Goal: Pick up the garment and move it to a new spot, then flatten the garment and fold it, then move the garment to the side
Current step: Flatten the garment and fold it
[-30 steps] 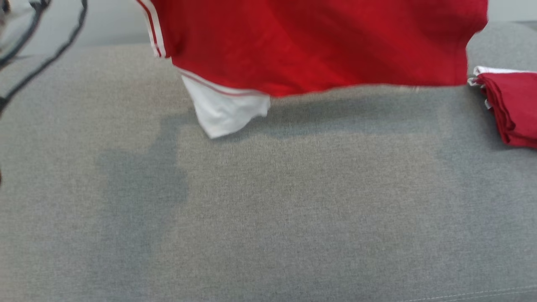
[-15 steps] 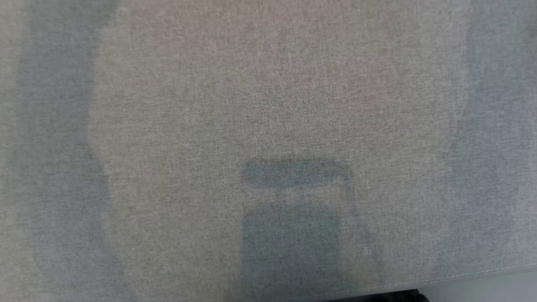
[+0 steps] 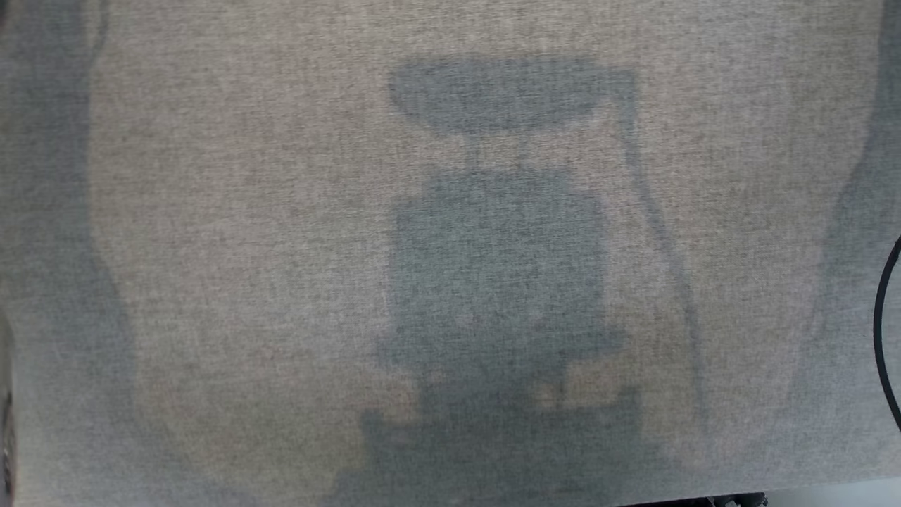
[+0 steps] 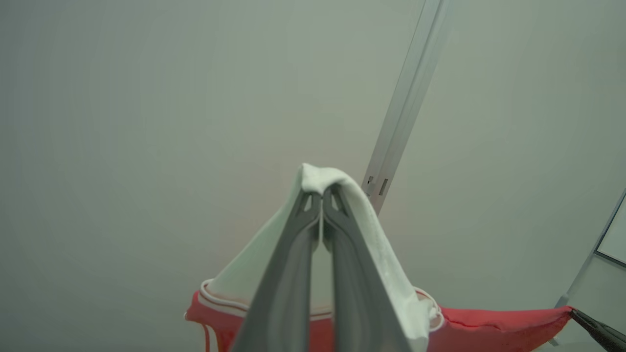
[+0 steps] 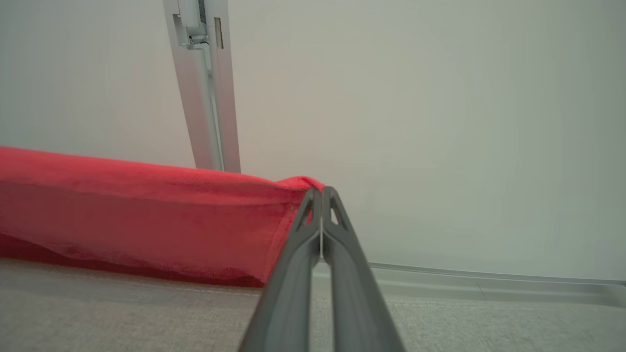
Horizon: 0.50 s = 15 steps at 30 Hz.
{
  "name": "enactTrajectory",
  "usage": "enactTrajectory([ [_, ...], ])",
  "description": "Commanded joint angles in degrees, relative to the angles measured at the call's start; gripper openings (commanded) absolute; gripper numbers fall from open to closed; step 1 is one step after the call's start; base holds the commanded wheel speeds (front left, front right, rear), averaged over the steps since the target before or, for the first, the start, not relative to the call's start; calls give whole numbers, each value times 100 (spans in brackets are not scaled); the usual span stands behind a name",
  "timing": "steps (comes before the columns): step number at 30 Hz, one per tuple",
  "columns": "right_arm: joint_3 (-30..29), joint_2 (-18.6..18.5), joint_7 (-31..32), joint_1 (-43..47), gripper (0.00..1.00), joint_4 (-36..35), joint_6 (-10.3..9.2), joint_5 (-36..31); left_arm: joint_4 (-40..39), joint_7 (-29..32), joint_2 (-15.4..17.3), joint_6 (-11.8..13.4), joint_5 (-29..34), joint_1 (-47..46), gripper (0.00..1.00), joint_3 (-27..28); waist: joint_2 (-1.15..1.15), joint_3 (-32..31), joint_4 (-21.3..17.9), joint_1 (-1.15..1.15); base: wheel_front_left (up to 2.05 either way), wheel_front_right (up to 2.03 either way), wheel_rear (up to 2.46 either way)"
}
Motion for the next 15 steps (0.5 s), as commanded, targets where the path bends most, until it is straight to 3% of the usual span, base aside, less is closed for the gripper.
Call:
enactTrajectory([
  [1, 15, -52, -16, 221, 0, -135, -9, 103, -291, -25, 114, -15, -199, 517, 0, 82, 0, -101, 197, -1, 0, 0, 0],
  [11, 177, -471, -16, 1769, 0, -1141, -9, 623, -1177, -24, 298, -16, -1019, 2814, 0, -62, 0, -927, 351, -1, 0, 0, 0],
  [15, 119, -718, -17, 2770, 0, -1518, -11, 903, -1367, -25, 586, -16, -1536, 3862, 0, -559, 0, -1432, 353, -1, 0, 0, 0],
])
